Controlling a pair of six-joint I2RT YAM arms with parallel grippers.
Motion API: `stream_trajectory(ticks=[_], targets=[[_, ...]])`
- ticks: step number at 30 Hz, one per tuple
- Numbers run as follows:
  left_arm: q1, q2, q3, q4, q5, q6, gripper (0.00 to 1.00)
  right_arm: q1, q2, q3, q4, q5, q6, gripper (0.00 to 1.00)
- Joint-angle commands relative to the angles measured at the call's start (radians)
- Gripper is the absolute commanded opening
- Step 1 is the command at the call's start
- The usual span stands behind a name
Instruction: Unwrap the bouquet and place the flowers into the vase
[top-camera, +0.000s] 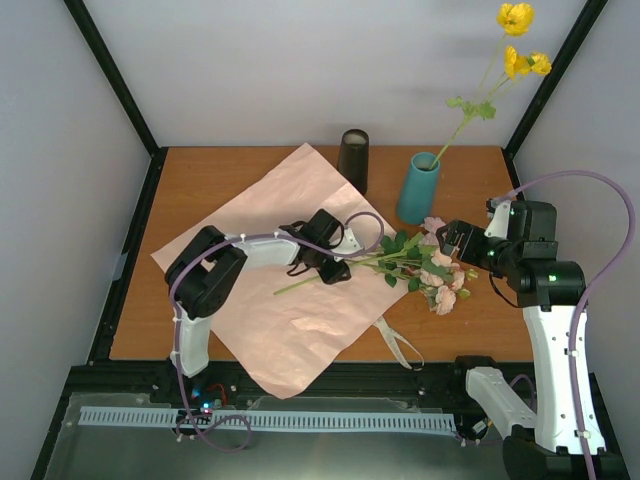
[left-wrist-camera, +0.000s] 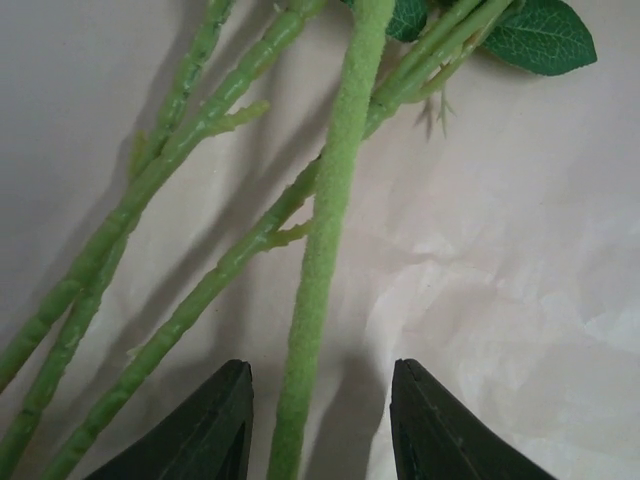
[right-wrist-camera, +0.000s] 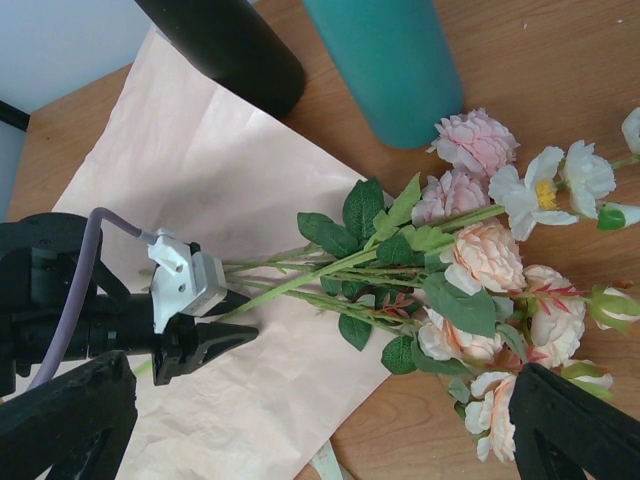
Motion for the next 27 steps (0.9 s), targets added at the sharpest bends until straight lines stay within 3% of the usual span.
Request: stream_trajectory(ticks=[1,6,9,13,27], targets=[[-0.005,-0.034,-0.005,0.04,-0.013,-0.021,0.4,0.003,-0.014,0.0,-0.015,-0.001,-0.005,1.0],[-0.009,-0.006,0.003,0.066,-0.026,-0.045,0.31,0.003,-0.011,-0.005,-0.004,-0.014,0.002,1.0],[-0.013,0.001,0.009,0.086,-0.039,-0.054,0.13,0.003,-0.013,-0.002,-0.008,-0.017,0.004,1.0],[-0.016,-0.061,-0.015,0.121,-0.038,-0.063,0.01,0.003,-0.029,0.007,-0.023,-0.004,-0.003,1.0],[-0.024,-0.296,-0.088,0.054,0.11,-0.028,0.0,0.003,-0.112,-0.005,0.014,0.03,0.042,1.0]])
